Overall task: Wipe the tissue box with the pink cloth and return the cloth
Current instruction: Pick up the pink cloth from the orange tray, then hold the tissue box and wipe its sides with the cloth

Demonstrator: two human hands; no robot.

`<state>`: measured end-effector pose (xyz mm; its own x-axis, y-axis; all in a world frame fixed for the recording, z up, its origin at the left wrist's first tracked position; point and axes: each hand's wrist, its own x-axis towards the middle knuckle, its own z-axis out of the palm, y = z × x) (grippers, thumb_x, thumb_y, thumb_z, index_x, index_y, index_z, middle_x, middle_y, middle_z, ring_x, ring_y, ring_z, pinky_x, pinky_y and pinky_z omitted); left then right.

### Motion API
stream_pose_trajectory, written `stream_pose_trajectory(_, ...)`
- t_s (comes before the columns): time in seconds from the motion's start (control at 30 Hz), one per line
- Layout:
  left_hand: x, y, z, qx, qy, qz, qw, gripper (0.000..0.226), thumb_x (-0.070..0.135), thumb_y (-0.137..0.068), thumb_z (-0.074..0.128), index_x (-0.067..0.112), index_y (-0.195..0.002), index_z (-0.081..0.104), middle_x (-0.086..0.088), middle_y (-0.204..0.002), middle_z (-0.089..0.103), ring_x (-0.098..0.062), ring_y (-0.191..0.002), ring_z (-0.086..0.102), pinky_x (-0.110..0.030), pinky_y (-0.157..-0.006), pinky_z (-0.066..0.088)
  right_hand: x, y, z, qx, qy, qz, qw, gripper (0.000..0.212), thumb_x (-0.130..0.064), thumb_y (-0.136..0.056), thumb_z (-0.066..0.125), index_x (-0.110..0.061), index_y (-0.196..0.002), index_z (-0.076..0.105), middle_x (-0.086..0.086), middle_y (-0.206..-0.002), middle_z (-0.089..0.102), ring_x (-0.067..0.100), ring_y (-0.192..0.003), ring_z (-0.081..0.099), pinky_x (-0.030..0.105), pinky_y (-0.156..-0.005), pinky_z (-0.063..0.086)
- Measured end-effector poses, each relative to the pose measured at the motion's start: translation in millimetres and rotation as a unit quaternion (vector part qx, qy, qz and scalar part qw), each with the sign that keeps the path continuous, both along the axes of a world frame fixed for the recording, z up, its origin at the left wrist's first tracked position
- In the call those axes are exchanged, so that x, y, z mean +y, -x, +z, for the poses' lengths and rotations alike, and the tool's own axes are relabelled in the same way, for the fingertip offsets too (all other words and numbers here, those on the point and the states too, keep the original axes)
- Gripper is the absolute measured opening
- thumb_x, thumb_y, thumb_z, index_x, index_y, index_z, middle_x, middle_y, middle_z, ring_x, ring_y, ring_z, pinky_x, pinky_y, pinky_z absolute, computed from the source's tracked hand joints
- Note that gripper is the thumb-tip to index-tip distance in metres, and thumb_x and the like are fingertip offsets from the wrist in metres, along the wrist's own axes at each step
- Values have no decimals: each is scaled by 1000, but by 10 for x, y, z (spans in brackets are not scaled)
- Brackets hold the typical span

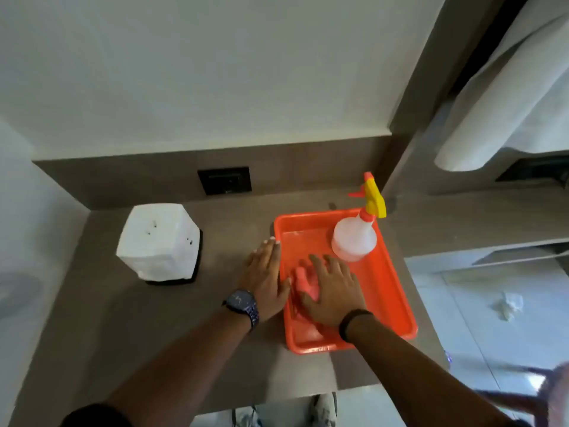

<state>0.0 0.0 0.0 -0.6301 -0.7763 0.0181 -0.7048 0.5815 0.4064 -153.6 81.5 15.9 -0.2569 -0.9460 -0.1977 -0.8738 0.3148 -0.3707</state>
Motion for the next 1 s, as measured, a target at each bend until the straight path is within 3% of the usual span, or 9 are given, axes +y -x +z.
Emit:
stream_pose_trajectory(0.1,71,0,-213,-23,-10,-5,1000,70,28,-94,47,1,-147,9,-20,-157,8,-30,-144,9,-40,-117,5,31,-28,-204,64,-53,67,994,78,-62,-75,50,-34,-145,30,13,-147,43,38,-133,39,53,-102,41)
stream_pose_trajectory(0.2,123,11,-316,-13,-16,-3,1000,68,25,-96,44,2,-147,6,-18,-157,5,-30,-145,7,-38,-116,3,3,-37,-344,69,-90,81,990,82,-65,-73,54,-38,-145,24,11,-153,34,38,-137,32,55,-103,40)
stream_pose_trajectory(0.4,127,44,-347,0,-6,7,1000,67,25,-96,42,2,-147,5,-18,-157,5,-29,-145,6,-35,-114,-1,-96,-159,-419,87,-58,42,994,59,-55,-81,53,-35,-135,39,11,-139,45,40,-123,40,55,-92,47)
stream_pose_trajectory(0.53,90,32,-311,-20,-28,-3,999,69,29,-96,42,3,-148,5,-17,-158,3,-28,-145,5,-37,-115,-1,-170,-152,-405,60,-42,-3,997,43,-42,-89,54,-31,-130,45,11,-132,49,39,-116,44,51,-90,49)
stream_pose_trajectory(0.63,-45,-36,-152,-38,-16,-39,998,74,41,-94,46,2,-147,12,-17,-158,9,-28,-145,5,-39,-116,-1,-308,-128,-287,-55,-3,-107,993,44,-27,-85,62,-24,-127,52,17,-126,52,41,-110,48,47,-94,44)
stream_pose_trajectory(0.77,-591,-338,458,13,51,-56,997,78,52,-85,57,0,-139,38,-22,-147,36,-34,-140,24,-51,-115,21,-732,-352,143,-241,210,-215,923,35,-9,-77,71,-11,-111,64,18,-105,62,37,-98,56,44,-89,46)
stream_pose_trajectory(0.83,-935,-628,772,40,103,-40,993,82,58,-79,58,0,-135,45,-25,-139,45,-37,-134,35,-53,-109,33,-985,-628,381,-336,262,-249,870,14,-10,-80,71,-15,-92,64,5,-89,65,18,-85,61,33,-78,47)
stream_pose_trajectory(0.9,-1230,-957,1011,19,141,-22,990,97,72,-70,56,3,-137,42,-23,-139,45,-37,-132,38,-54,-106,37,-1188,-908,497,-451,253,-255,817,14,-4,-83,66,-15,-86,58,1,-76,59,0,-63,57,14,-60,45)
stream_pose_trajectory(1.0,-1560,-1435,1146,-100,80,-2,992,133,93,-44,56,16,-147,21,-12,-151,30,-30,-138,27,-51,-110,30,-1423,-1297,425,-594,172,-259,742,9,0,-88,58,-5,-95,55,7,-81,56,7,-62,55,12,-46,45)
